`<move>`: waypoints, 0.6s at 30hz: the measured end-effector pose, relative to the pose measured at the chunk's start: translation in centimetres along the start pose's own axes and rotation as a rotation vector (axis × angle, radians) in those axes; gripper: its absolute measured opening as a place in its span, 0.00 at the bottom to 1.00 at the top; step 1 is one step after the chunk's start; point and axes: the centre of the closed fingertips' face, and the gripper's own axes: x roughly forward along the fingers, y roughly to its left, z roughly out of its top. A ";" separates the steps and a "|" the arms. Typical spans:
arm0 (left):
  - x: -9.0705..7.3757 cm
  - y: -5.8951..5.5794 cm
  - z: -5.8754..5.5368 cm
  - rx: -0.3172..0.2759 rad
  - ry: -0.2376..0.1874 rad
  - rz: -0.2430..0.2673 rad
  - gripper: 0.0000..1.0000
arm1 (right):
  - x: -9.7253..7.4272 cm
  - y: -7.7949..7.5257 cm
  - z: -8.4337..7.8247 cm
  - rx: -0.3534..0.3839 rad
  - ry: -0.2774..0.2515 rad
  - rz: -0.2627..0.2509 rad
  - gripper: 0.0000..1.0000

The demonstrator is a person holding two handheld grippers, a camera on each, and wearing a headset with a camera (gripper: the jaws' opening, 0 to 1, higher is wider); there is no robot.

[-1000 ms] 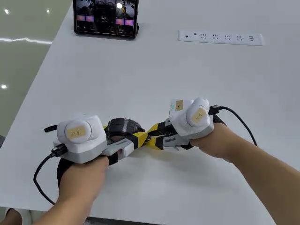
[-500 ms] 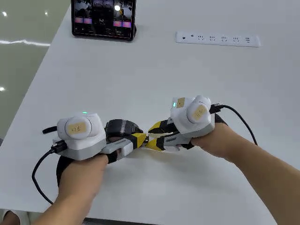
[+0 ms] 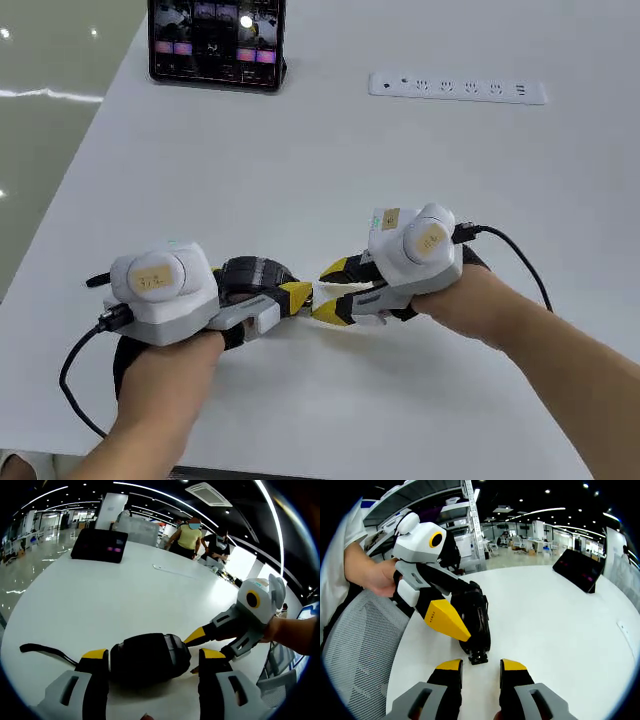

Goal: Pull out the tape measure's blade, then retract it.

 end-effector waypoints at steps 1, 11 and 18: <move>-0.1 -0.1 0.0 0.003 -0.001 -0.002 0.70 | -0.1 0.0 0.0 0.001 -0.001 -0.002 0.27; -1.1 -0.2 0.3 0.139 0.004 -0.021 0.78 | -2.0 0.0 -0.3 0.023 -0.024 -0.065 0.36; -1.7 -0.6 0.5 0.212 0.008 -0.046 0.79 | -3.2 0.0 -0.4 0.032 -0.032 -0.105 0.41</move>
